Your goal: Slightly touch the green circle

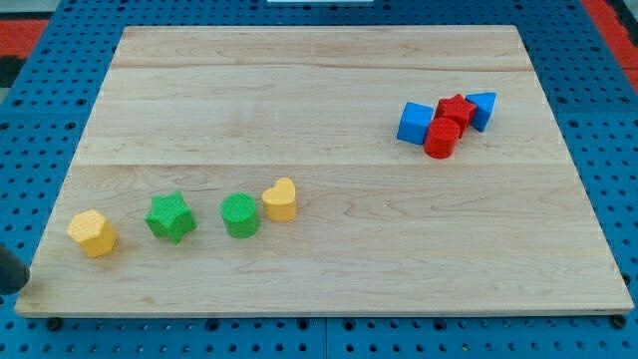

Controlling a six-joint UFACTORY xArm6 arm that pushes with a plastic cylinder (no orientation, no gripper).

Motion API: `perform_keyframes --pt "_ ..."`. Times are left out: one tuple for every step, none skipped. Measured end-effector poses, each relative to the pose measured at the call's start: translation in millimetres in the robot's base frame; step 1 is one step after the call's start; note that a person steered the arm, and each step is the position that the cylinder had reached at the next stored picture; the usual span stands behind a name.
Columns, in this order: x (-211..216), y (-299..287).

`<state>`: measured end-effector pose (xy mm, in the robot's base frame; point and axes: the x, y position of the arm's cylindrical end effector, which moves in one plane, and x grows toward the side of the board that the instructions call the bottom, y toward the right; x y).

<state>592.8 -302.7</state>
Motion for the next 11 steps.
perform_keyframes --pt "-27.1 38.4" --pt "-67.9 64.7" --pt "-71.5 45.1" --pt "-41.9 1.3" --pt "-2.0 49.5" --pt "12.1 154.5" --pt "-2.6 265.4" --pt "-29.1 280.2" --pt "-69.3 277.7" --pt "-58.9 214.0" --pt "-62.0 148.1"
